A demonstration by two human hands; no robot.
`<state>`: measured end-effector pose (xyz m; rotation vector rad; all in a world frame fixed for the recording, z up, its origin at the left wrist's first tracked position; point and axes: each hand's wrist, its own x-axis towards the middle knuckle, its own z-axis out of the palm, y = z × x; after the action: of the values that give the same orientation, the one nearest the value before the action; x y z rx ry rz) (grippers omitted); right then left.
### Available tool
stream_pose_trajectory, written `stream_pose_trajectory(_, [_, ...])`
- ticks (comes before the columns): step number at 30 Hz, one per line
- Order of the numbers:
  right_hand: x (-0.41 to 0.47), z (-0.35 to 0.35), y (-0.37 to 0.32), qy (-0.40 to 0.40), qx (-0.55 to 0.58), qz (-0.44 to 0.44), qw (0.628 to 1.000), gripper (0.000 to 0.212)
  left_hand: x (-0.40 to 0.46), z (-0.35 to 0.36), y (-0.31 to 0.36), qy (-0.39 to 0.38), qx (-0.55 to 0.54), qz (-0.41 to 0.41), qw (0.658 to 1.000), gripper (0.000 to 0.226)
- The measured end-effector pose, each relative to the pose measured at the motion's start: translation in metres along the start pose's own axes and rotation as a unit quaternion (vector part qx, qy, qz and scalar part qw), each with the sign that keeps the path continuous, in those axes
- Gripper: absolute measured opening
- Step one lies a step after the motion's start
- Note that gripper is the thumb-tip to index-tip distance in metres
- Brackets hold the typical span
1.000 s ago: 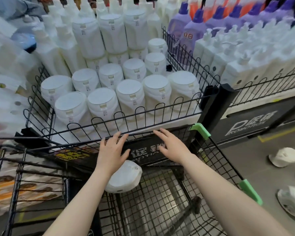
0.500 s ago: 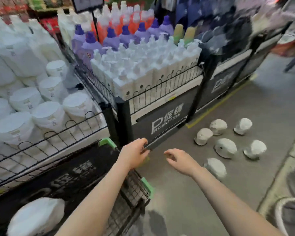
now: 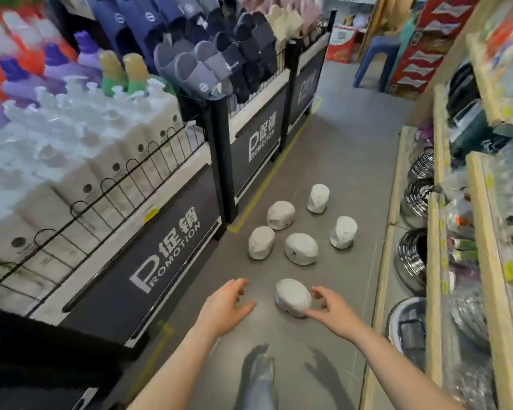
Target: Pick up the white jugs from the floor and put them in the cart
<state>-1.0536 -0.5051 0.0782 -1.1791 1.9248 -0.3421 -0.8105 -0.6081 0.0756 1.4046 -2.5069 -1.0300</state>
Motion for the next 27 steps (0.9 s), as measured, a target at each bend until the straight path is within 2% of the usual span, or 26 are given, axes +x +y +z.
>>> stream_pose_trajectory(3, [0.03, -0.015, 0.04, 0.013, 0.04, 0.055, 0.998, 0.076, 0.065, 0.021, -0.005, -0.043, -0.007, 0.01, 0.999, 0.083])
stream_pose_trajectory(5, [0.052, -0.021, 0.065, 0.014, 0.059, 0.083, 0.995, 0.094, 0.105, 0.037, -0.008, -0.075, -0.011, 0.007, 0.997, 0.081])
stream_pose_trajectory(7, [0.077, -0.022, 0.093, 0.011, 0.084, 0.106, 0.991, 0.101, 0.141, 0.059, -0.016, -0.104, -0.007, 0.004, 0.995, 0.074])
stream_pose_trajectory(8, [0.09, -0.018, 0.107, 0.013, 0.102, 0.119, 0.988, 0.102, 0.159, 0.073, -0.022, -0.112, -0.011, 0.003, 0.994, 0.074])
stream_pose_trajectory(12, [0.163, 0.02, 0.178, 0.048, 0.145, 0.13, 0.98, 0.129, 0.229, 0.149, -0.063, -0.153, -0.033, -0.018, 0.988, 0.085])
stream_pose_trajectory(15, [0.229, 0.068, 0.232, 0.041, 0.157, 0.115, 0.98, 0.118, 0.274, 0.226, -0.114, -0.167, -0.041, -0.028, 0.985, 0.088])
stream_pose_trajectory(18, [0.299, 0.125, 0.293, 0.05, 0.199, 0.089, 0.975, 0.143, 0.319, 0.31, -0.175, -0.169, -0.04, -0.034, 0.984, 0.096])
stream_pose_trajectory(20, [0.342, 0.161, 0.333, 0.042, 0.213, 0.065, 0.974, 0.143, 0.345, 0.36, -0.211, -0.174, -0.04, -0.029, 0.984, 0.11])
stream_pose_trajectory(23, [0.394, 0.207, 0.382, 0.038, 0.191, 0.039, 0.98, 0.131, 0.383, 0.422, -0.251, -0.167, -0.054, -0.003, 0.985, 0.14])
stream_pose_trajectory(25, [0.421, 0.229, 0.407, 0.037, 0.184, 0.008, 0.982, 0.124, 0.403, 0.454, -0.271, -0.174, -0.064, 0.026, 0.982, 0.14])
stream_pose_trajectory(27, [0.439, 0.245, 0.427, 0.04, 0.192, -0.012, 0.98, 0.122, 0.413, 0.478, -0.284, -0.184, -0.105, 0.073, 0.975, 0.126])
